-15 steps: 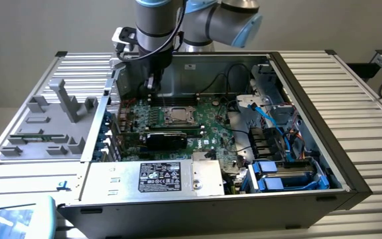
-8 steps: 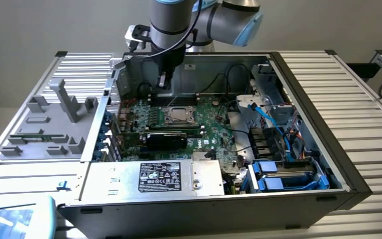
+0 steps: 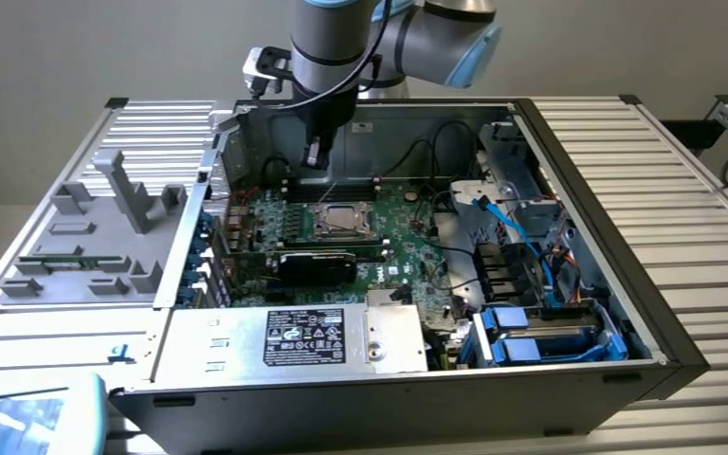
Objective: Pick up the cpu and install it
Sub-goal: 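Install the first cpu locking lever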
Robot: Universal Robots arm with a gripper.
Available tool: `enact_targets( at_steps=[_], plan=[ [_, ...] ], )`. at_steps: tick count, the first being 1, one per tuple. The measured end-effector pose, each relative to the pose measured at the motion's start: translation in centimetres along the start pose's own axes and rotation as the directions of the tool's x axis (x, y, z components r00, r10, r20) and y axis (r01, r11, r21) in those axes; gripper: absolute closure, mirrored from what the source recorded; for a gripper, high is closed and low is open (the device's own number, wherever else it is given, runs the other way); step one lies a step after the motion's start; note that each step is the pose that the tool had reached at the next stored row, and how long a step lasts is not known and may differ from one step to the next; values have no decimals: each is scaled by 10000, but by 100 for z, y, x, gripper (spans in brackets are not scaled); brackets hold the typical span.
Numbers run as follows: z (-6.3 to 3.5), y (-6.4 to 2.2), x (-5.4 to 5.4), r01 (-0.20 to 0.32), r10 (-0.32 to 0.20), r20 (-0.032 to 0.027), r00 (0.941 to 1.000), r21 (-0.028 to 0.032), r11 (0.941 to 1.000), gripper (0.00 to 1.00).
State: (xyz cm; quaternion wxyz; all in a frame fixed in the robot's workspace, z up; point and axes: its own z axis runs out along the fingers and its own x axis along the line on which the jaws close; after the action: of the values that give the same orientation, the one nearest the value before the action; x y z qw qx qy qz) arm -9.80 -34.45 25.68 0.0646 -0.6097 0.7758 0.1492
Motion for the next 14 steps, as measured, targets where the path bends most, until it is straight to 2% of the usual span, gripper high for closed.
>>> enact_targets(
  at_steps=[1, 2, 6, 9, 10, 14],
  plan=[
    [0, -1, 0, -3, 3, -6, 10000, 2, 10000, 88],
    [0, -5, -2, -33, 33, -36, 10000, 17, 10000, 88],
    [4, -13, -2, -257, 260, -230, 9994, 141, 9996, 88],
    [7, -13, 0, -421, 426, -284, 9987, 206, 9989, 88],
    [7, -13, 0, -480, 486, -291, 9984, 202, 9986, 88],
    [8, -13, 0, -795, 799, -344, 9962, 104, 9968, 88]
  ],
)
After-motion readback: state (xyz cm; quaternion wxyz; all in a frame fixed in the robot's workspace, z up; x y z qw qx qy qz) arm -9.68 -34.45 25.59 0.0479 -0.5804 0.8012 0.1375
